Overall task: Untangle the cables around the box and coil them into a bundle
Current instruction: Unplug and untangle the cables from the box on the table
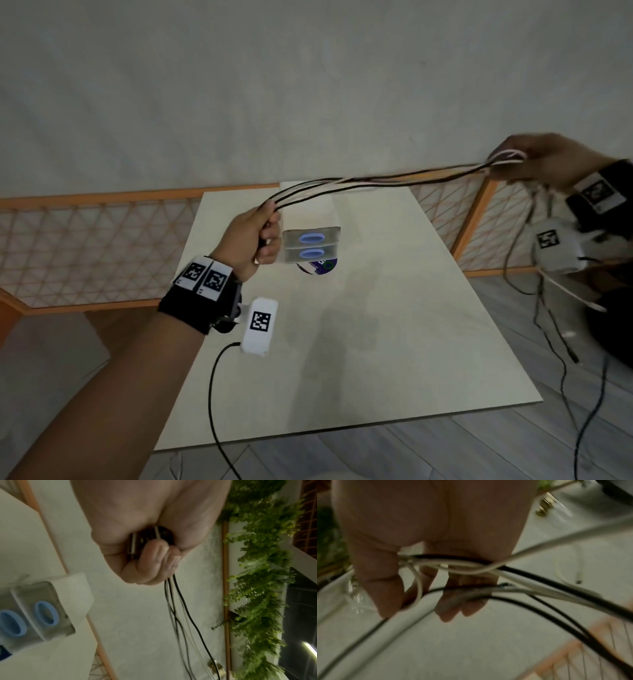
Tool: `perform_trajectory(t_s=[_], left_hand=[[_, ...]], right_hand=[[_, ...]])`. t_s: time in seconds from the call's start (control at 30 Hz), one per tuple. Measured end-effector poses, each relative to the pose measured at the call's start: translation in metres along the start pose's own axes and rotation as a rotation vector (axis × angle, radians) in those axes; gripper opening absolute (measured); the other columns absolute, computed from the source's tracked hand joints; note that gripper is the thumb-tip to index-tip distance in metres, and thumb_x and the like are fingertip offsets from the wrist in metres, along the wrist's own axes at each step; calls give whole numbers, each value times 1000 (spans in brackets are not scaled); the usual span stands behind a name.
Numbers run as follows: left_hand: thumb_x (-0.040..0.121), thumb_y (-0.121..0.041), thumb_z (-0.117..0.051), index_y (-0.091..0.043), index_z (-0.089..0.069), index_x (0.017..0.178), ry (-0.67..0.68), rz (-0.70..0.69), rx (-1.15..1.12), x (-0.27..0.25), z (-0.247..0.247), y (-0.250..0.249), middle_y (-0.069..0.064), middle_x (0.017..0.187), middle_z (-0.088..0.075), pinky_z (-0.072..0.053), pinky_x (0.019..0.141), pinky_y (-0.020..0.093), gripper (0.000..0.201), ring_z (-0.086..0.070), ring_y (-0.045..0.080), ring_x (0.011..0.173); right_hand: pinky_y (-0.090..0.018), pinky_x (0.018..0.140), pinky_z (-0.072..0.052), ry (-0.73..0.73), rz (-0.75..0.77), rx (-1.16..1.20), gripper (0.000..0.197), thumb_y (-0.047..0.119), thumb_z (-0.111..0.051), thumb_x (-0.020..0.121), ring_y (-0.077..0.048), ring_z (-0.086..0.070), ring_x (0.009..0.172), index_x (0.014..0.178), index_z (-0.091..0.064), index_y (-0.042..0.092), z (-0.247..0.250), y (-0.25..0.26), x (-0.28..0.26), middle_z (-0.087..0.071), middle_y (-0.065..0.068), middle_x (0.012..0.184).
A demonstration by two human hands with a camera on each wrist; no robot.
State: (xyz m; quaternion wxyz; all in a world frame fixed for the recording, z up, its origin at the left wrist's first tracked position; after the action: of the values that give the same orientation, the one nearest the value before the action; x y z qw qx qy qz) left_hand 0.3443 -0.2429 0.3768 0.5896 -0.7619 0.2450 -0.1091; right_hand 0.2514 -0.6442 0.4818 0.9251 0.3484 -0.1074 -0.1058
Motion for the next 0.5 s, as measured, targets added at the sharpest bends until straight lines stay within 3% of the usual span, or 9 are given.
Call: perform_trajectory(t_s=[0.03,0.1,0.13,0.2,0.23,0.33,0.5], left_hand=[[99,-39,-36,-19,-41,70,-19,11,-12,0,9,2,-8,44,-34,-17,34,10,36,-27,6,29],[99,-39,-36,-19,-41,69,-63,32,-11,0,24,11,-8,44,-34,-17,33,10,36,-26,6,29],[99,-39,-37,-19,-41,69,-88,43,2,-1,30,17,-9,44,-34,-18,34,10,36,-26,6,29],[99,-38,-38,-19,-41,69,-136,61,47,-3,41,28,-9,44,-34,-18,34,10,36,-26,7,29],[99,-38,-39,-19,-41,69,-155,70,66,-4,46,34,-9,44,-34,-18,34,10,36,-26,7,29],[100,-37,-38,-18,-41,69,-193,105,101,-5,58,47,-9,44,-34,-18,35,10,36,-26,7,29],[100,-37,-38,-18,-41,69,-220,143,117,-3,66,57,-9,42,-35,-17,36,10,36,-28,7,29]], right_hand=[[-3,56,-43,12,-15,56,17,7,-72,79,-3,-59,68,87,-69,22,-18,-4,1,-67,7,72],[-4,68,-44,-47,-28,149,18,4,-71,79,7,-59,70,91,-72,18,-54,-20,-2,-69,5,81],[-10,74,-46,-99,-60,199,21,5,-72,78,9,-60,70,85,-74,25,-72,-34,-6,-68,3,86],[-28,85,-48,-170,-136,299,26,8,-73,78,-2,-62,78,73,-72,33,-106,-57,-18,-66,-2,90],[-32,87,-47,-162,-160,340,26,8,-73,79,-8,-61,81,74,-71,34,-121,-64,-25,-67,0,89],[-34,85,-46,-129,-206,504,34,2,-67,82,-15,-59,86,89,-71,35,-151,-77,-45,-63,4,98],[-22,73,-45,-94,-214,536,26,4,-59,87,-8,-64,78,77,-73,23,-157,-80,-60,-70,8,78]])
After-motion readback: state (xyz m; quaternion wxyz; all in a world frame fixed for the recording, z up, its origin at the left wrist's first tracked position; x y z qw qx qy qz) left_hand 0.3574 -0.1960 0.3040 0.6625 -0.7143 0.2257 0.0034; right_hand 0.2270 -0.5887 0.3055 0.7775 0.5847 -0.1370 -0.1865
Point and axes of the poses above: each hand's wrist, its own x-axis towards the middle knuckle, its own z-axis out of the back of the hand, y = z × x, the point moved 7 cm from there along x, towards the middle knuckle
